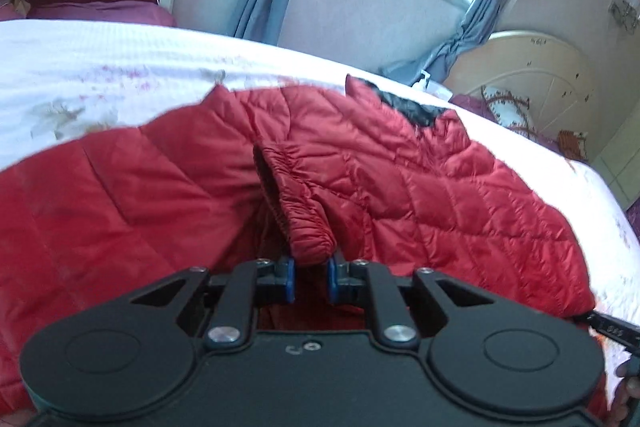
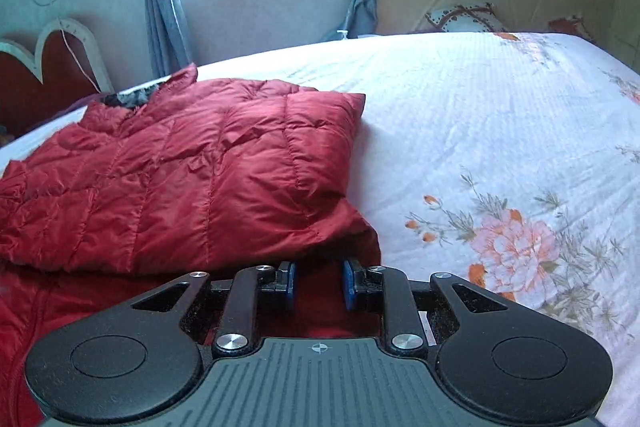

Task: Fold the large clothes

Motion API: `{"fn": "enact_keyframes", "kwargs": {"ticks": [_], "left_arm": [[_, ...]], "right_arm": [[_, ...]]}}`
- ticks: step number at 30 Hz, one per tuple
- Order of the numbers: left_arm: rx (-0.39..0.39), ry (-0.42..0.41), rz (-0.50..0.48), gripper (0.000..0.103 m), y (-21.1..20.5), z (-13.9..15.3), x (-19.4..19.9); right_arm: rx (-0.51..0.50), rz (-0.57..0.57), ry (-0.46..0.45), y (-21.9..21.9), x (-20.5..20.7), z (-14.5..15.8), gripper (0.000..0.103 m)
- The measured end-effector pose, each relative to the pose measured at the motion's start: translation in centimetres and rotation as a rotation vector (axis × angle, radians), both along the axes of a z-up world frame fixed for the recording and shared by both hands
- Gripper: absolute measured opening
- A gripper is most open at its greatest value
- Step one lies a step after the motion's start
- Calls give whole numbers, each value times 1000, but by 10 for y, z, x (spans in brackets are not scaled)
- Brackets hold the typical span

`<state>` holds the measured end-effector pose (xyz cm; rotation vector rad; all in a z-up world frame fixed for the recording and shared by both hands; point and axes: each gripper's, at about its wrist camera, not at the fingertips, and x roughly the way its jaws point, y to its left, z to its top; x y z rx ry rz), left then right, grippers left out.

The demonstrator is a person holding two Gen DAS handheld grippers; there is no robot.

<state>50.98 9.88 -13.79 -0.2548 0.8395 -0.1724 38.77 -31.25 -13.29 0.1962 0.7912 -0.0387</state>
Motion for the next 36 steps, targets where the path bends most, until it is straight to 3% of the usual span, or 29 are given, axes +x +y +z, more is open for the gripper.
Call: {"fn": "enact_keyframes", "kwargs": {"ticks": [2,4,5,7,9,12,17,19,21,24,27,30,36], "left_arm": [[-2,10,1,14,-3,-8,4],[-2,17,-19,18,-2,-8,5],[8,22,-22,28,0,-4,1],[58,-28,20,39,6,8,-13],[105,-98,66,40,10,23,-28],[144,-151,1,40,-10,31,-20],[209,-38,-137,42,-47,-16,24],[217,-43,-143,40,-47,-12,23],[192,-82,-136,40,-42,-1,18],[186,-104,-137,40,-46,2,31],[218,-106,-156,41,-56,-2,54],[248,-75,-167,43,-63,-16,70],[264,-72,-162,41,-64,-13,65]], "right_arm": [[-12,19,-4,0,-10,9,22],[-40,29,-65,-1,-30,30,22],[-41,28,-102,-2,-38,41,22],[-50,40,-159,-1,-43,59,22],[-53,61,-168,2,-29,65,22],[-66,101,-151,14,0,56,22],[-92,39,45,7,45,-5,22],[-72,45,36,-2,39,-3,22],[-68,53,-33,-7,32,15,22],[-73,41,-95,-13,48,30,22],[-68,40,-72,-18,87,25,22],[-79,52,49,-22,122,1,22],[-113,48,47,-21,113,3,22]]}}
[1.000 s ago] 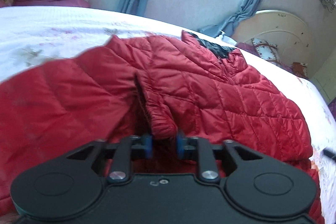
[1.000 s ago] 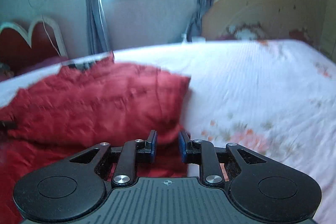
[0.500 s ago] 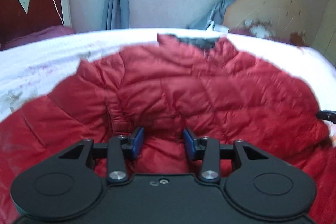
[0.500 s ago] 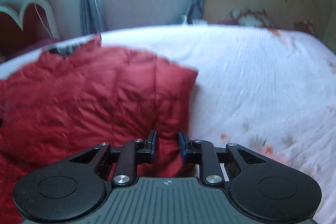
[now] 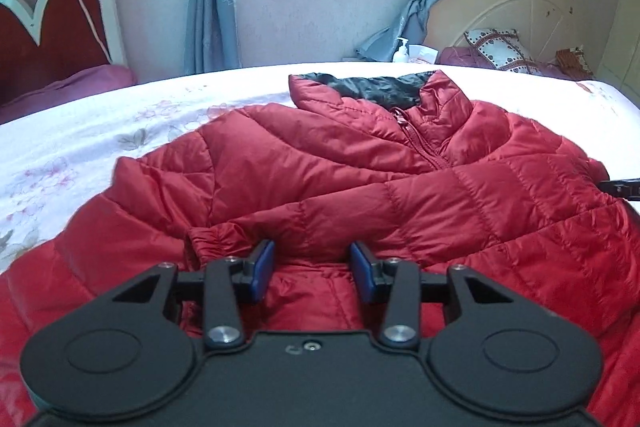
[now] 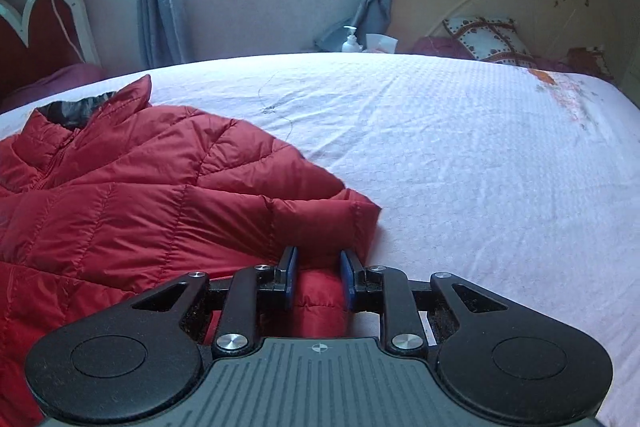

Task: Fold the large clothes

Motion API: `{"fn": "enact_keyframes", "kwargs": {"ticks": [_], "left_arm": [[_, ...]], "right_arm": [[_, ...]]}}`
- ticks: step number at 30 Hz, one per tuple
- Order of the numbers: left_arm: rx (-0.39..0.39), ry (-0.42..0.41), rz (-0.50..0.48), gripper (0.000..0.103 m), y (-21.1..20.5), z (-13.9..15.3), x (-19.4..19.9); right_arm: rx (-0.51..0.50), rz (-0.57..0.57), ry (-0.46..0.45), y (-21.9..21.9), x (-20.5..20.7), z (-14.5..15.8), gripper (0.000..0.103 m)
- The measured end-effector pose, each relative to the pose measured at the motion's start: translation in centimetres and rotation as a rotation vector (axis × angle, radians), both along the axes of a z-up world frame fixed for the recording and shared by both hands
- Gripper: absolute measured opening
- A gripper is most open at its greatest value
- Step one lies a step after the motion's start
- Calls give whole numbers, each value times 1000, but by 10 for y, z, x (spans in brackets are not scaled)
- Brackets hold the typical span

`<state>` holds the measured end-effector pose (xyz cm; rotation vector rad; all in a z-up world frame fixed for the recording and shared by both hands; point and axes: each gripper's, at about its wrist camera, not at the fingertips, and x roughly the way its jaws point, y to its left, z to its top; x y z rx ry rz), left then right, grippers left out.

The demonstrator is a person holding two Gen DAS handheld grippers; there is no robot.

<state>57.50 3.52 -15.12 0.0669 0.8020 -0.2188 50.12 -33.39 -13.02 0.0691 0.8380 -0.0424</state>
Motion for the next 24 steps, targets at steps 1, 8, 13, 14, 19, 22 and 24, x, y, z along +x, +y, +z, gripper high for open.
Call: {"fn": "enact_keyframes", "kwargs": {"ticks": [1,8,13,14,19,22,24], "left_arm": [[-9,-22,0,42,0,7,-6],[-67,-50,-57,50,-31,17,-46],[7,-27,-22,52,-36,0,-39],[29,-24,8,51,-28,0,-38],[35,1,55,51,-1,-5,-34],[53,4,58,50,-5,-4,-33],[49,6,63,50,-4,-3,-32]], "right_arm": [[0,2,-31,2,-9,9,22],[85,164,-90,55,-64,37,22],[-7,213,-37,83,-64,13,22],[-39,159,-29,73,-65,10,22],[-68,5,32,29,-65,5,22],[-101,17,36,34,-62,5,22],[-94,11,37,33,-62,6,22]]}}
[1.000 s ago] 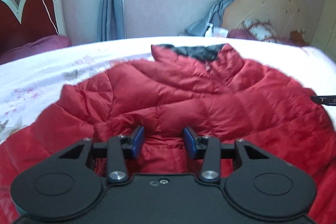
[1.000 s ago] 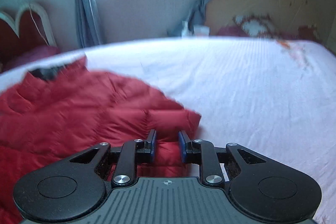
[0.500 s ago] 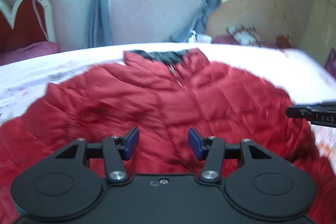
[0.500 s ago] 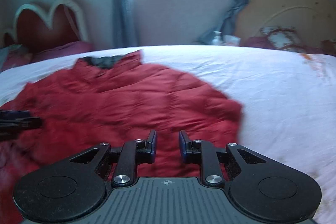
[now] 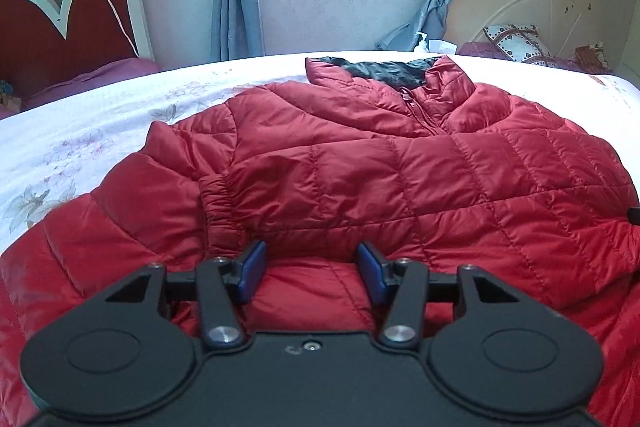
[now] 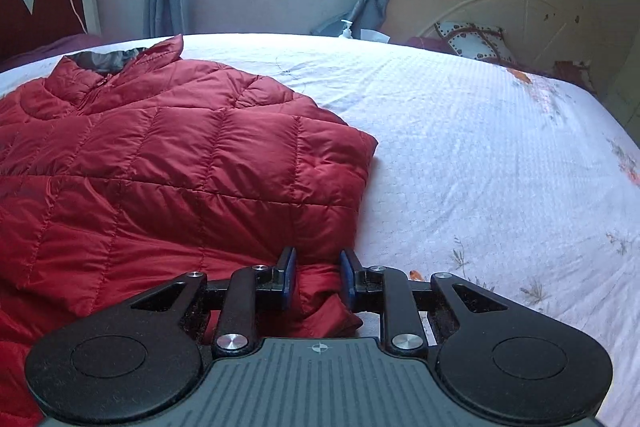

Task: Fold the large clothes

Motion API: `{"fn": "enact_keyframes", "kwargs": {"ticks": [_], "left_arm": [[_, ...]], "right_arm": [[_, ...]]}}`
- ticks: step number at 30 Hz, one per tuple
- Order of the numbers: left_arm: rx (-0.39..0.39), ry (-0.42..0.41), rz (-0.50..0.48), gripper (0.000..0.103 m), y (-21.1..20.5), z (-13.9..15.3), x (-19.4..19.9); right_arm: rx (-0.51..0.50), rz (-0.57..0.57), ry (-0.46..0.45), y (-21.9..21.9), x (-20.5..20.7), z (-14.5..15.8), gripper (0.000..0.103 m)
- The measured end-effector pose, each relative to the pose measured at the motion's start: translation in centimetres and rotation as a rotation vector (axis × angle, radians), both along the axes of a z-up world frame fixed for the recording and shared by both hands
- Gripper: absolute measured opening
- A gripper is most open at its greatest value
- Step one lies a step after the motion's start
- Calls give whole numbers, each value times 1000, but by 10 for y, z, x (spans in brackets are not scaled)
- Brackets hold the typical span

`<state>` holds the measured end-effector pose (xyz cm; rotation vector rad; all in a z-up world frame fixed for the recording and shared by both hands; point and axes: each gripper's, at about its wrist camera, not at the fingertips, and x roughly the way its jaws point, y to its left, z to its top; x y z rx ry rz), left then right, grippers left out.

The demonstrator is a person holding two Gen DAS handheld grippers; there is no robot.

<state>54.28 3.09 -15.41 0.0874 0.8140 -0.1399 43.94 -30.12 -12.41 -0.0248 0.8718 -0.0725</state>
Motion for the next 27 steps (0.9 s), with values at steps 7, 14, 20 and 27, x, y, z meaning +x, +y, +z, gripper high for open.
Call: {"fn": "enact_keyframes", "kwargs": {"ticks": [7,14,20,27], "left_arm": [[-52,-7,-4,51,-2,13,-10],[-14,18,-11,55,-5,-4,-4],[13,20,-24,57,-8,-5,-1],[29,31,-25,59,-10,-5,1]], "right_arm": [[6,9,-45,7,-16,20,22],[-18,13,6,11,-11,-1,22],[-28,21,12,11,-10,-3,22],[-48,41,31,13,-7,-3,22]]}}
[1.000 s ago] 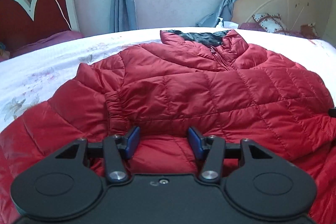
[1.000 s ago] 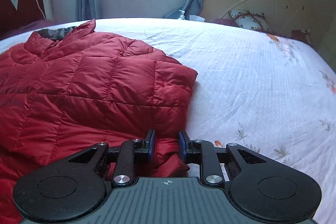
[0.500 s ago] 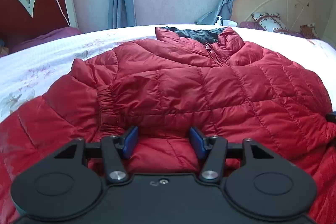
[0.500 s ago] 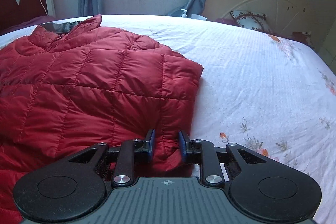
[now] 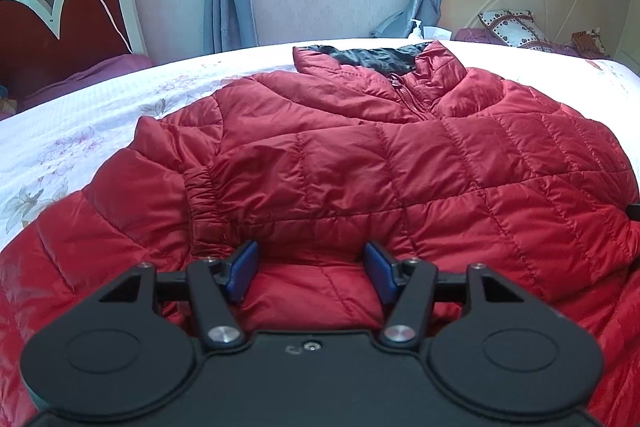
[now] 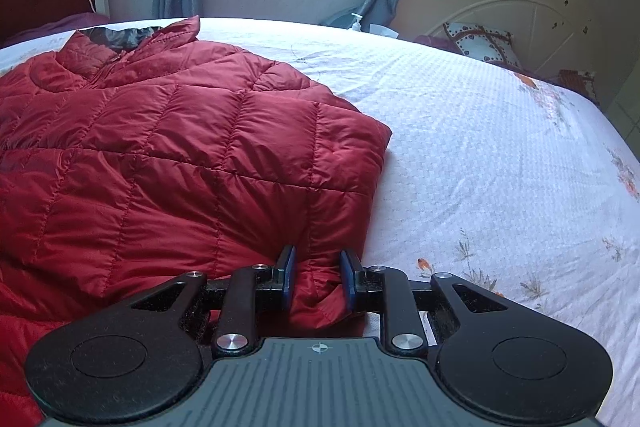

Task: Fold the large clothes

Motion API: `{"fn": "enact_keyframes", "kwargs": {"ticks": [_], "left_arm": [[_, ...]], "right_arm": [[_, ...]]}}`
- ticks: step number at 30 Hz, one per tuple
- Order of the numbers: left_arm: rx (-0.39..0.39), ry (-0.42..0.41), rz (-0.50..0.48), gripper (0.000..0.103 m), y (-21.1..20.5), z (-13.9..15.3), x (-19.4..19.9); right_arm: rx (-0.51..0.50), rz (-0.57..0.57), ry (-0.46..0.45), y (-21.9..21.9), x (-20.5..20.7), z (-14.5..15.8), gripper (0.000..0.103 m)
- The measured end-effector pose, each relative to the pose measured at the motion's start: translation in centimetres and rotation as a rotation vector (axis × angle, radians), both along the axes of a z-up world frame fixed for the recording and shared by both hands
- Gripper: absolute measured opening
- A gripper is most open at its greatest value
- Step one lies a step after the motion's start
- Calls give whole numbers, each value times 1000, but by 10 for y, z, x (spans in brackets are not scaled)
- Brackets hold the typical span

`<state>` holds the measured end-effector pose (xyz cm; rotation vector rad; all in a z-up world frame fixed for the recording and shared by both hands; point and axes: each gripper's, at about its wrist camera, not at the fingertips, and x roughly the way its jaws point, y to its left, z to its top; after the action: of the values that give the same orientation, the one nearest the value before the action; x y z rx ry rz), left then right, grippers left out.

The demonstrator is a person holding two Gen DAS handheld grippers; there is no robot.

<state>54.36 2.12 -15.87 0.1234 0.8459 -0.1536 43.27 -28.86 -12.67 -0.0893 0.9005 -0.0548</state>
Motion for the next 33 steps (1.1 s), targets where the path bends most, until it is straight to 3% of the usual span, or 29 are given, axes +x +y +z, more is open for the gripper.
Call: {"fn": "enact_keyframes", "kwargs": {"ticks": [2,4,5,7,9,14,20,25,28,33], "left_arm": [[-6,1,8,63,2,3,-2],[-25,-29,29,84,7,13,-11],[-28,-74,52,102,12,20,-22],[-15,-119,111,102,24,29,-42],[-53,-117,161,102,43,35,-60],[-128,-122,368,89,116,40,-122],[-280,-142,721,82,215,37,-216],[-455,-179,940,80,263,26,-280],[-541,-216,1010,79,280,20,-291],[-759,-347,1152,76,314,5,-293]], "right_arm": [[-1,3,5,0,1,1,22],[7,-14,-25,-1,-6,13,23],[14,-22,-71,-2,-14,21,49],[26,-33,-150,-4,-33,32,98],[60,-11,-165,-4,-51,39,98],[127,-18,-158,-8,-87,42,75],[224,-4,-126,-1,-106,41,75],[258,64,-117,22,-107,46,75],[260,106,-122,36,-103,52,75],[245,130,-131,54,-96,59,75]]}}
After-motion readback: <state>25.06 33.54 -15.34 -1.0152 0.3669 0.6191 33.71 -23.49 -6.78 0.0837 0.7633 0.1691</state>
